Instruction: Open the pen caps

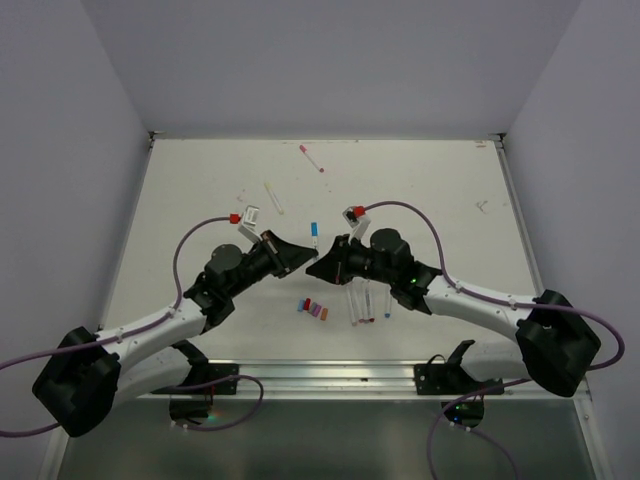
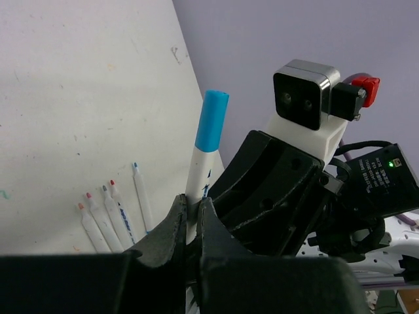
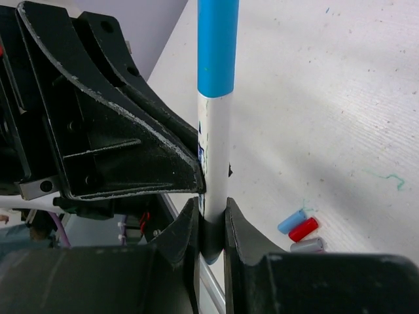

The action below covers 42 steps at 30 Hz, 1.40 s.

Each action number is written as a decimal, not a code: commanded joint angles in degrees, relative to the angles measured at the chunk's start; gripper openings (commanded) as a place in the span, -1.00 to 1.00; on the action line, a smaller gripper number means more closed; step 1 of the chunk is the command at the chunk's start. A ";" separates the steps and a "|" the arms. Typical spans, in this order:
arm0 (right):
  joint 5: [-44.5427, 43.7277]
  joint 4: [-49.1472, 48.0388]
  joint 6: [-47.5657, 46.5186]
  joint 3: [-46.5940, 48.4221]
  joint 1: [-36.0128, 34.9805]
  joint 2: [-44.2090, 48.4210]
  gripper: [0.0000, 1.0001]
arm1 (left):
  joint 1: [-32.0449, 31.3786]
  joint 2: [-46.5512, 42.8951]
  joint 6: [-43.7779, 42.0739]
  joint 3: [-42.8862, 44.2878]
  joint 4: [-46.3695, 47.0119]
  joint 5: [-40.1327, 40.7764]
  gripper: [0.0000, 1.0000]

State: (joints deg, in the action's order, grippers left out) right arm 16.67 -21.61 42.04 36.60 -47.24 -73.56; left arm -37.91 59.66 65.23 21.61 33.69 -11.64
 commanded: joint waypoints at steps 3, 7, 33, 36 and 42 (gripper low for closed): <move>1.79 -2.57 -0.21 -1.09 -0.31 1.22 -1.00 | -0.85 -1.74 -4.05 2.29 -1.42 0.47 -0.33; 4.25 1.21 -0.12 -1.27 -0.31 3.59 -1.00 | -0.85 -2.53 -9.40 5.63 -6.43 3.46 0.33; 16.12 -1.68 5.94 -4.26 -0.31 4.04 -1.00 | -0.85 0.99 -14.34 8.63 -4.86 -1.46 -0.06; 15.94 -2.12 6.56 -3.64 -0.39 2.55 -1.00 | -0.85 0.37 -14.34 8.10 -4.86 -1.72 -0.21; 16.29 -5.02 8.49 -3.47 -0.39 0.96 -1.00 | -0.85 -0.33 -14.96 7.57 -5.66 -2.07 -0.42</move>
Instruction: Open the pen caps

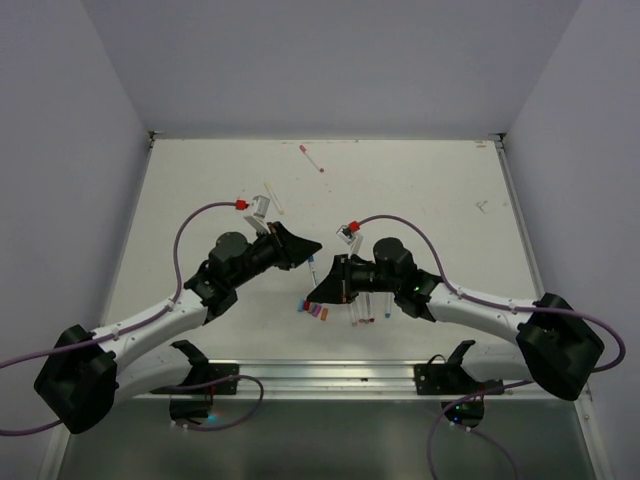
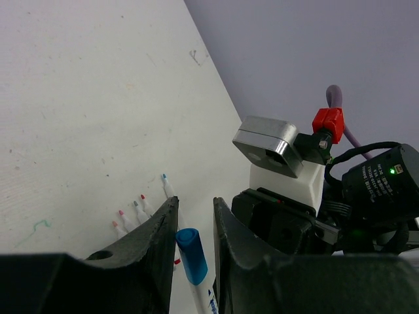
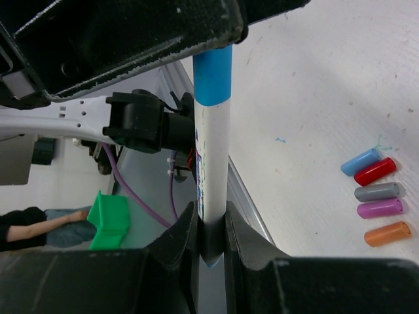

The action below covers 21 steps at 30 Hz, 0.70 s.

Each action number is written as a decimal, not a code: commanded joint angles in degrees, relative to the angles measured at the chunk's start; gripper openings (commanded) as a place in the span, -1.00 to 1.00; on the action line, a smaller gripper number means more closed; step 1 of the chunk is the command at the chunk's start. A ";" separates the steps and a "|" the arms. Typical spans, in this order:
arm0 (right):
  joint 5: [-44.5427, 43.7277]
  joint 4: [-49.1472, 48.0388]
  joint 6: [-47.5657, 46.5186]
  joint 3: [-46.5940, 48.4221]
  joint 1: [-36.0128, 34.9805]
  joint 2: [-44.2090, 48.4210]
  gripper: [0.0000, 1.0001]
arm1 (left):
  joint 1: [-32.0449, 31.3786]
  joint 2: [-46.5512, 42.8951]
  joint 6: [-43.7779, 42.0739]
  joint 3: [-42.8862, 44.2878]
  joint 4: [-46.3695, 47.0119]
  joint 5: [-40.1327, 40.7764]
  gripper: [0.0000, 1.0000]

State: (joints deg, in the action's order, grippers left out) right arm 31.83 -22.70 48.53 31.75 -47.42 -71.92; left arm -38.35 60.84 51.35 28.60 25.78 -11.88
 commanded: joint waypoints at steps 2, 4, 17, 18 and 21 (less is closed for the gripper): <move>1.21 -4.63 2.35 1.47 -0.13 -1.12 -1.00 | -0.41 -1.51 -1.08 0.49 2.08 -2.01 -0.42; 1.56 -5.34 2.97 1.48 -0.22 -1.38 -1.00 | -0.41 -1.43 -1.17 0.40 1.91 -2.10 -0.44; 1.56 -6.39 3.50 1.21 0.57 -1.91 -1.00 | -0.41 -2.22 -1.61 -0.04 1.20 -4.02 -0.37; 1.48 -6.48 3.58 1.21 0.66 -2.08 -1.00 | -0.41 -2.22 -1.61 -0.04 1.20 -4.12 -0.38; 1.74 -6.92 3.85 1.21 0.66 -2.35 -1.00 | -0.41 -2.48 -1.61 -0.21 1.20 -4.20 -0.79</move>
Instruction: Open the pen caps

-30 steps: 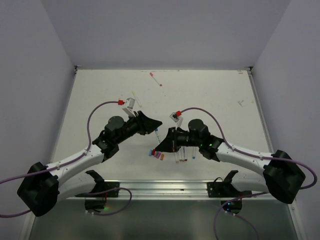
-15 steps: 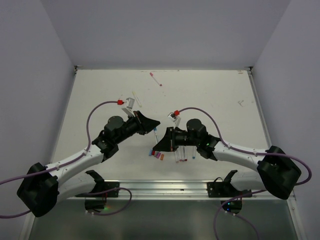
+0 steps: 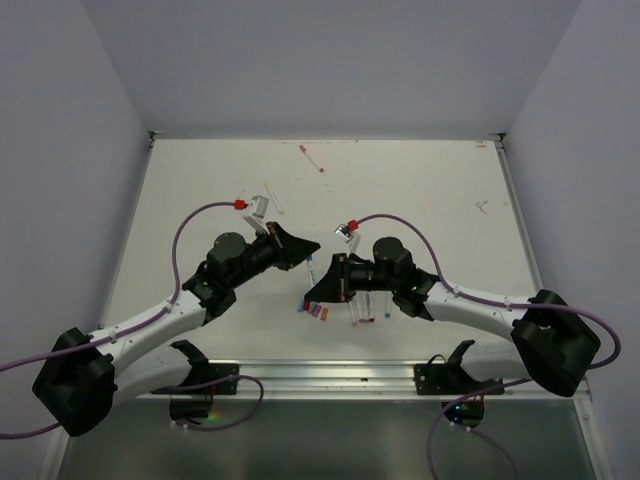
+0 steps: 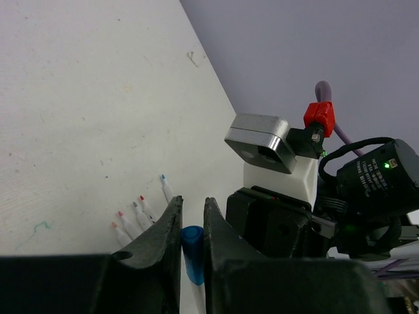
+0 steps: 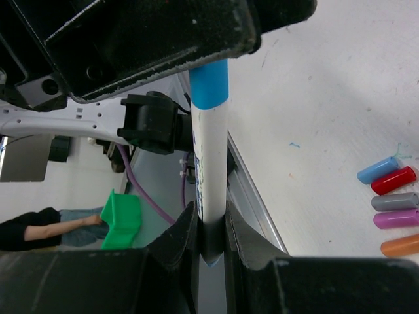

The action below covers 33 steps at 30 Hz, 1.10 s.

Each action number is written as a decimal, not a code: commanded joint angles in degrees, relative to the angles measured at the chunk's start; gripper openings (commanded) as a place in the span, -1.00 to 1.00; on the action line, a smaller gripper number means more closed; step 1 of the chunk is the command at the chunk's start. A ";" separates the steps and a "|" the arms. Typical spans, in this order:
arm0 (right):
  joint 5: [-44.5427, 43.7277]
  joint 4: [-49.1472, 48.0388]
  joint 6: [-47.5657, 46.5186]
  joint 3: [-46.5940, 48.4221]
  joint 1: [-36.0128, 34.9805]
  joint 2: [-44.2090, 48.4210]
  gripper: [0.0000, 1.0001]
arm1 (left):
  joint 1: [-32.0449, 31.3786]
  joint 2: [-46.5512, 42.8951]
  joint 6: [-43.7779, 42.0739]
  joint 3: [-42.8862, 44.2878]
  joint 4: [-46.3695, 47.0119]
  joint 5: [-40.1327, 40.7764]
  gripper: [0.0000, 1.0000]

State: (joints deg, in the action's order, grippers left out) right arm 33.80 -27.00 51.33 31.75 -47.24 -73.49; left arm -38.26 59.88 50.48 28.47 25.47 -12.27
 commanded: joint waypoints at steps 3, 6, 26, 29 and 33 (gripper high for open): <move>-1.54 -1.48 0.35 1.21 0.49 -0.25 -1.00 | -0.50 -0.91 -0.21 0.79 -0.33 -3.37 -1.00; -6.35 5.88 -4.03 2.79 0.40 1.24 -1.00 | -0.50 1.29 0.06 3.24 -4.18 -3.20 -1.00; -66.15 51.61 -17.06 18.53 -15.07 -3.50 -1.00 | 0.03 17.82 1.74 18.11 -24.42 23.25 -1.00; -67.02 54.59 -14.77 16.77 -14.64 -0.61 -1.00 | 0.29 16.50 -2.56 19.33 -28.60 25.45 -1.00; -63.44 59.07 -11.26 11.87 -11.13 5.62 -1.00 | 0.38 15.45 -7.58 17.51 -31.01 23.88 -1.00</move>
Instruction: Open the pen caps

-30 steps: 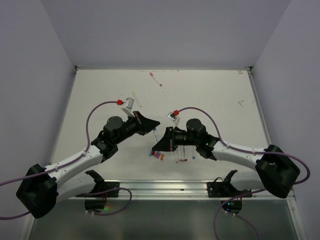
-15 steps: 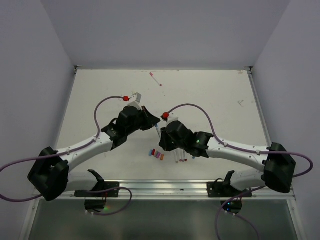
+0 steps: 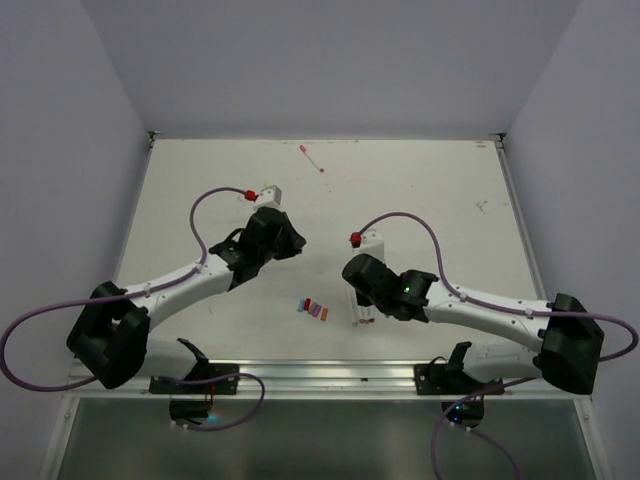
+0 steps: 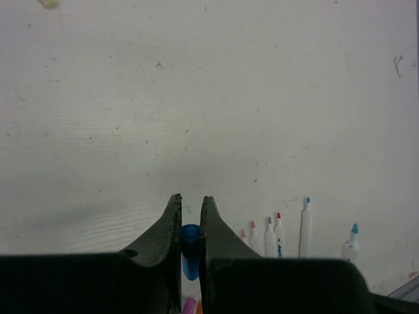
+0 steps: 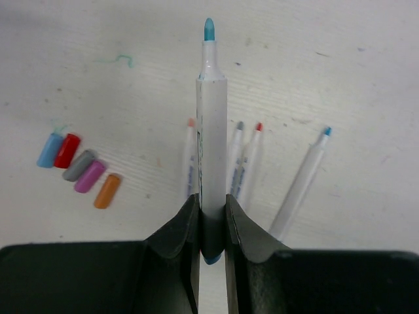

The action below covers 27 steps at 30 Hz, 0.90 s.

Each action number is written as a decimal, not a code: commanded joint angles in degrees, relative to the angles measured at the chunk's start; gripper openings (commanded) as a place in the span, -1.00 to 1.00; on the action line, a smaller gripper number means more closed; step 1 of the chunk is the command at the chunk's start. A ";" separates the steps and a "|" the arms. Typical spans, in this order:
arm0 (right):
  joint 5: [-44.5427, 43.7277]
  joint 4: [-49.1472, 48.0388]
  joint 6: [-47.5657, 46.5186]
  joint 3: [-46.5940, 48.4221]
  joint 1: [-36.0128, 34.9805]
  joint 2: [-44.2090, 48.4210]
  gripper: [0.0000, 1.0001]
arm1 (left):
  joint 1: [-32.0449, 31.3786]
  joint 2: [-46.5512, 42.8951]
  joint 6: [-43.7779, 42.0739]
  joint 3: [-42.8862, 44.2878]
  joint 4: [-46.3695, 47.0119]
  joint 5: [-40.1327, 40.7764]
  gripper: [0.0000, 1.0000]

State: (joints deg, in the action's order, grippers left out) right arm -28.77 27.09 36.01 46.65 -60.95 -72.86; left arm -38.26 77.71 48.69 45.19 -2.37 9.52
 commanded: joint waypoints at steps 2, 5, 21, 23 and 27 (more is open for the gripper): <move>0.73 6.04 6.70 -5.51 6.17 7.63 -1.00 | 0.29 -3.53 -7.11 -3.06 -1.94 -0.99 -1.00; 1.71 7.01 9.33 -10.08 9.70 12.99 -1.00 | 0.29 -5.29 -7.29 -9.04 -0.10 -3.01 -1.00; 1.44 8.42 16.46 -14.30 13.22 9.67 -0.98 | 0.29 -8.54 -6.85 -21.98 8.69 -7.76 -1.00; 1.53 7.89 17.25 -15.01 13.84 9.23 -0.97 | 0.29 -8.46 -6.42 -23.03 10.18 -8.81 -1.00; 1.35 6.92 18.39 -16.77 14.54 8.96 -0.96 | 0.12 -8.02 -5.71 -24.44 12.39 -10.84 -1.00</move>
State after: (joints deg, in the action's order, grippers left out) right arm -26.04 35.73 51.29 30.65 -47.00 -63.77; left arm -38.26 70.30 43.29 21.63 5.26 0.93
